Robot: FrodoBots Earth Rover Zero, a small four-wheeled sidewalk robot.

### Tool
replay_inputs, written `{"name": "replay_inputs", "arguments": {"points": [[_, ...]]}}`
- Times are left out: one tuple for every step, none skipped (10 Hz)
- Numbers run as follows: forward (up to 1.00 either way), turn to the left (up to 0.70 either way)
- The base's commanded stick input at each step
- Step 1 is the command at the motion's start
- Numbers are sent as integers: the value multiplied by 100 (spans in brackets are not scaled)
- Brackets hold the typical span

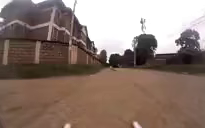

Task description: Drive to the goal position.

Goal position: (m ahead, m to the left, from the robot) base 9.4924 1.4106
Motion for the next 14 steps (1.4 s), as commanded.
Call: {"name": "replay_inputs", "arguments": {"points": [[70, 0], [70, 0], [70, 6], [70, 6], [70, 5], [70, 0], [70, 0], [70, 0], [70, 0], [70, 0], [70, 0], [70, 0], [70, 0], [70, 0]]}}
